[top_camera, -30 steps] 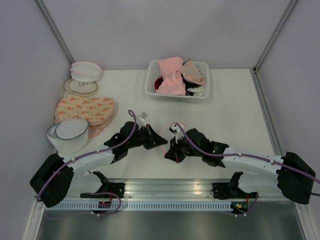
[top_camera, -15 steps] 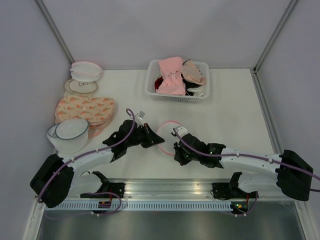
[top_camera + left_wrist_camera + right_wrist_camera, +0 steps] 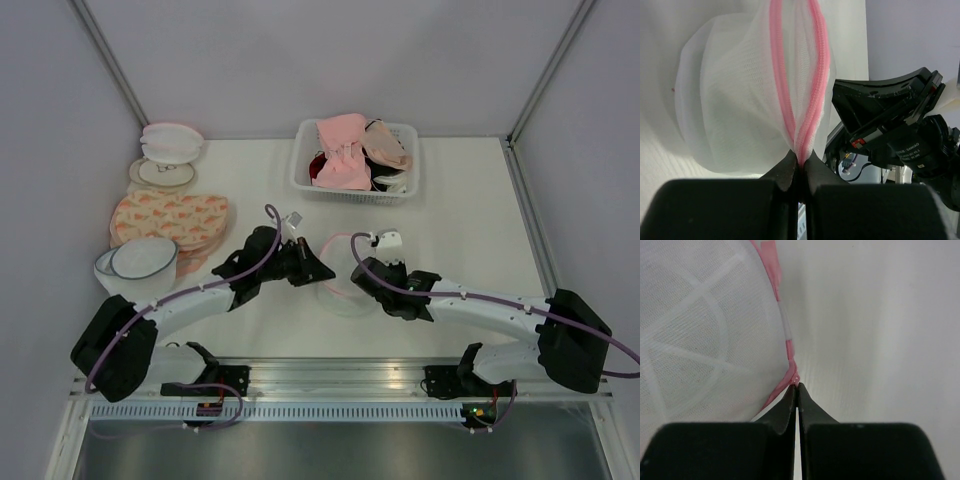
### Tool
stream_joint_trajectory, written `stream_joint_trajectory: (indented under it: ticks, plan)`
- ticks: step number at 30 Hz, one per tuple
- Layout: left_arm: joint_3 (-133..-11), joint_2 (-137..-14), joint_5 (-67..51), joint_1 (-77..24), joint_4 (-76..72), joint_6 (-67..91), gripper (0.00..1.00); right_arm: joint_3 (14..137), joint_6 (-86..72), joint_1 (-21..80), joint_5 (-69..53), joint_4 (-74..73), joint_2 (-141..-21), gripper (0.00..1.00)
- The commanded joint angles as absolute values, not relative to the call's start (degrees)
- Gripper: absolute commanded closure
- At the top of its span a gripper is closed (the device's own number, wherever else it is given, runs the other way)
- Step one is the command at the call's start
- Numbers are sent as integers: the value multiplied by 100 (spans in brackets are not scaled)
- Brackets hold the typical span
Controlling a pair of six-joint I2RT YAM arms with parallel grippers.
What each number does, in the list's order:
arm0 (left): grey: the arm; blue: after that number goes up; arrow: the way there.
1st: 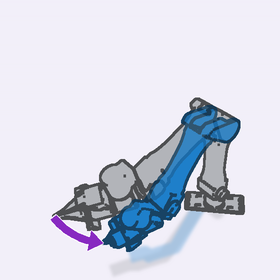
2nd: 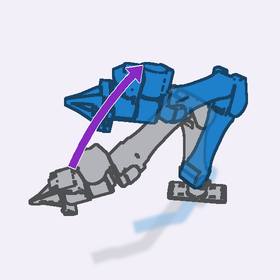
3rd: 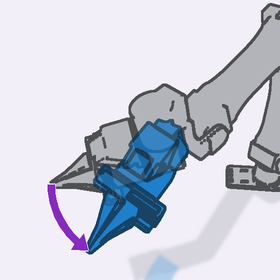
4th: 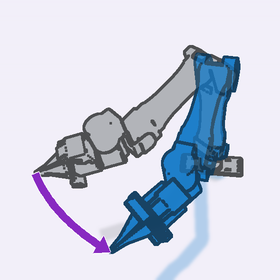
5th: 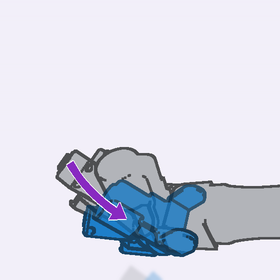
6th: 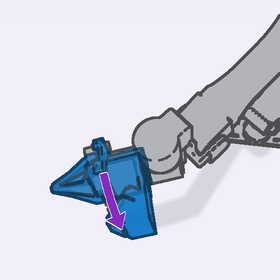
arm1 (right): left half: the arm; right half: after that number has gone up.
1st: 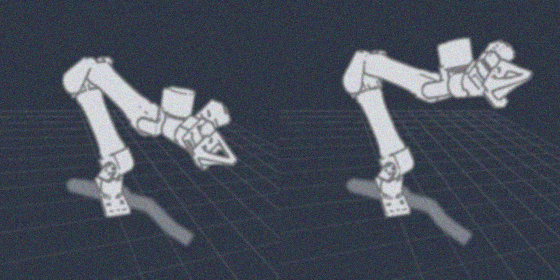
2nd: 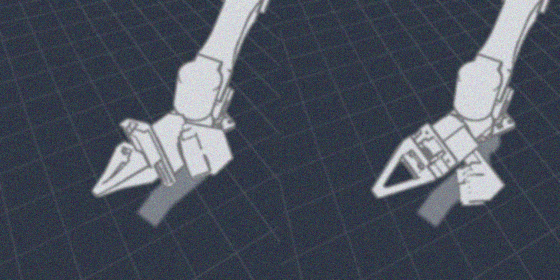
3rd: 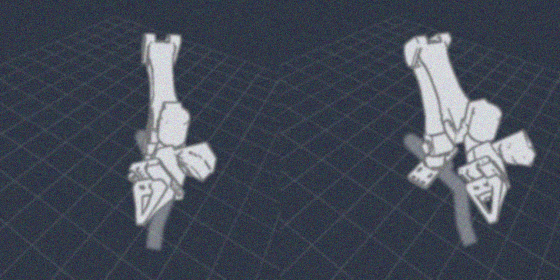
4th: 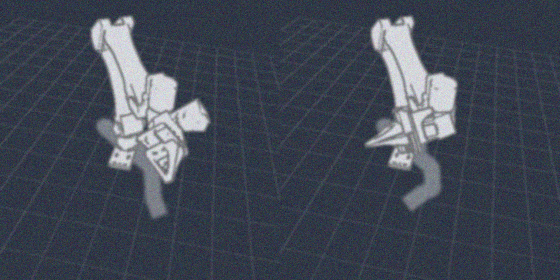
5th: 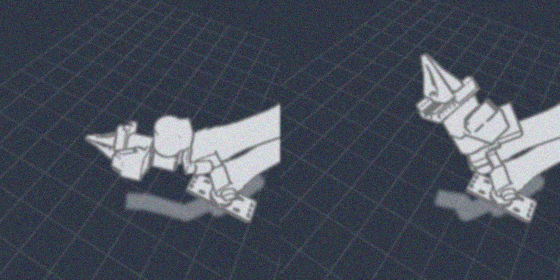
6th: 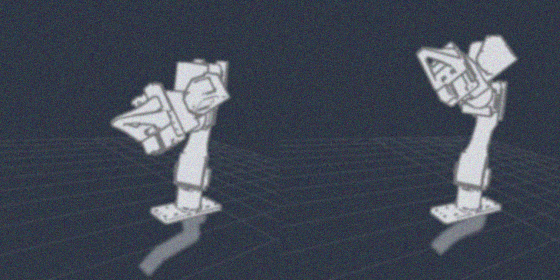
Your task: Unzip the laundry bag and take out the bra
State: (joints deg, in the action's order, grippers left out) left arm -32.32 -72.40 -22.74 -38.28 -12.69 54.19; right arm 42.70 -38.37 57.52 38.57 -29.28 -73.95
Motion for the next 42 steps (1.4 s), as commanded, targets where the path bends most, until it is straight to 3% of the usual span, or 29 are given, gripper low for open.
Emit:
stream_joint_trajectory:
  ticks: [1, 6, 8, 9, 10, 12, 14, 18, 19, 22, 27, 33, 41, 42]
  plan:
    - [-3865, -7610, -2829, -3701, -994, 4572, 98, 4483, -3895, 5695, 4966, -3069, -7480, 99]
    - [-4648, -8393, -3331, -3358, -852, 4078, 94, 4255, -3525, 5695, 4317, -2673, -7225, 100]
    - [-4798, -8613, -3366, -3226, -1044, 4113, 71, 4166, -3498, 5704, 4001, -2558, -6979, 99]
    - [-4903, -8639, -3297, -3199, -1055, 4157, 53, 4079, -3498, 5704, 3921, -2523, -6883, 100]
    - [-4956, -8622, -3148, -3182, -1029, 4192, 29, 4035, -3472, 5704, 3824, -2479, -6717, 100]
    - [-4931, -8500, -2945, -3182, -941, 4315, 16, 3929, -3428, 5704, 3535, -2417, -6488, 100]
    - [-4765, -8194, -2613, -3190, -897, 4542, 12, 3894, -3323, 5704, 3306, -2356, -6373, 100]
    - [-3888, -7350, -1970, -3182, -554, 4982, 11, 3719, -2849, 5713, 1693, -1551, -6188, 100]
    - [-3693, -7156, -1864, -3182, -597, 5244, 11, 3674, -2743, 5713, 495, -1303, -6205, 100]
    - [-3007, -6470, -1924, -3225, -914, 5633, 11, 3560, -2628, 5730, -787, -546, -6319, 99]
    - [-2690, -6100, -2074, -3427, -1107, 6029, 12, 3735, -2531, 5757, -703, -466, -6696, 100]
    - [-2646, -6740, -2232, -3612, -1835, 6240, 16, 3823, -2575, 5783, -765, -404, -6794, 100]
    - [-3006, -7988, -2373, -4130, -2882, 6512, 38, 3735, -2575, 5810, -694, -633, -6495, 100]
    - [-3041, -8033, -2373, -4148, -2996, 6521, 47, 3735, -2575, 5810, -694, -694, -6443, 100]
